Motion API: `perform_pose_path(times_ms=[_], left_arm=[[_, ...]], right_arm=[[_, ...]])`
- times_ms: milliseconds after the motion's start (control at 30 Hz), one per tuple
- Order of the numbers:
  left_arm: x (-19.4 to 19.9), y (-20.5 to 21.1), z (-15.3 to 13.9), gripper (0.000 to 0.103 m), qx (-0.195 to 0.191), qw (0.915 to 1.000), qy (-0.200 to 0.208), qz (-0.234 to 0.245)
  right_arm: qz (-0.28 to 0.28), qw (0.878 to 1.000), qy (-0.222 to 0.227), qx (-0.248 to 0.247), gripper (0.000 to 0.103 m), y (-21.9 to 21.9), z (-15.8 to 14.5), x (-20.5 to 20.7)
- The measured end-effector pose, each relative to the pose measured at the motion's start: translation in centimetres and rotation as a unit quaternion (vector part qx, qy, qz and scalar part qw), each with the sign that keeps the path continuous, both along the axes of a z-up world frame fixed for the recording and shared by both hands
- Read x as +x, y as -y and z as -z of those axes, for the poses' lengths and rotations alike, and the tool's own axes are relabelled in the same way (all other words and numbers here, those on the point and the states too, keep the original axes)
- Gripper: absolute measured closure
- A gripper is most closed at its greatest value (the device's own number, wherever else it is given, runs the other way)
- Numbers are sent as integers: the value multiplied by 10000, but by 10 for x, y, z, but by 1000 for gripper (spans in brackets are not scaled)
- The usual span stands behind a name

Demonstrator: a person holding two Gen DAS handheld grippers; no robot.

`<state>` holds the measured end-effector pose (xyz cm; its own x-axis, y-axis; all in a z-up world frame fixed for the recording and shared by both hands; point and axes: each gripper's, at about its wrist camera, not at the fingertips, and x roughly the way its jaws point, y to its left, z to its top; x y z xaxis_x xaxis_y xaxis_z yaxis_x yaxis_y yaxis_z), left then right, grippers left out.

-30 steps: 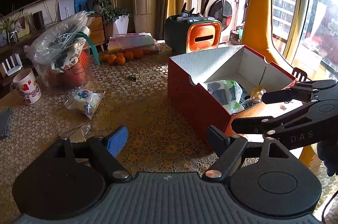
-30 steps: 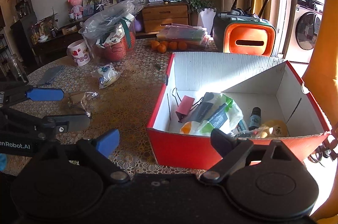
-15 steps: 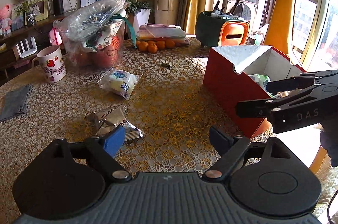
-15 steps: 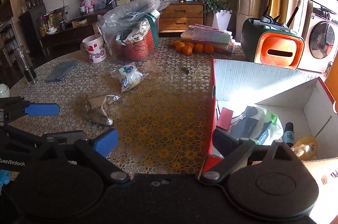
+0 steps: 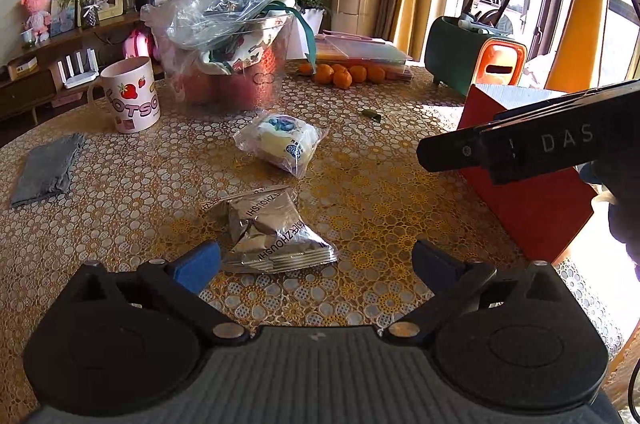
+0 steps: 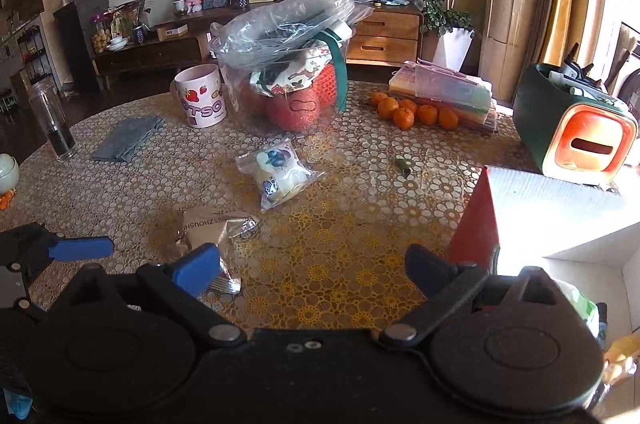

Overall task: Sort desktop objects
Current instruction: 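Withdraw both grippers from the box back over the table, then reach the left gripper to the silver snack bag while the right gripper approaches the blueberry bread bag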

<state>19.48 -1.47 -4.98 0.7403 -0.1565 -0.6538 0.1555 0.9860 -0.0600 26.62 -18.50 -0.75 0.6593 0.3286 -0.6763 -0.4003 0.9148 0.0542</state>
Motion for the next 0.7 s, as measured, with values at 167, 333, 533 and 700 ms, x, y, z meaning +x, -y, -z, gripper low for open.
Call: perform_pose_path(times_ms=[167, 333, 533, 700], left_arm=[[19, -5, 9, 1, 13, 9999, -36, -117], [37, -11, 21, 1, -43, 9995, -165, -249], [52, -13, 35, 1, -89, 9990, -271, -334], [63, -14, 42, 1, -70, 9985, -329, -436]], right_arm=[[-195, 9998, -20, -85, 4, -22, 9, 28], [-361, 9993, -71, -61, 4, -42, 17, 54], [-576, 9982, -137, -87, 4, -65, 29, 87], [-707, 9972, -178, -165, 3, -77, 39, 110]])
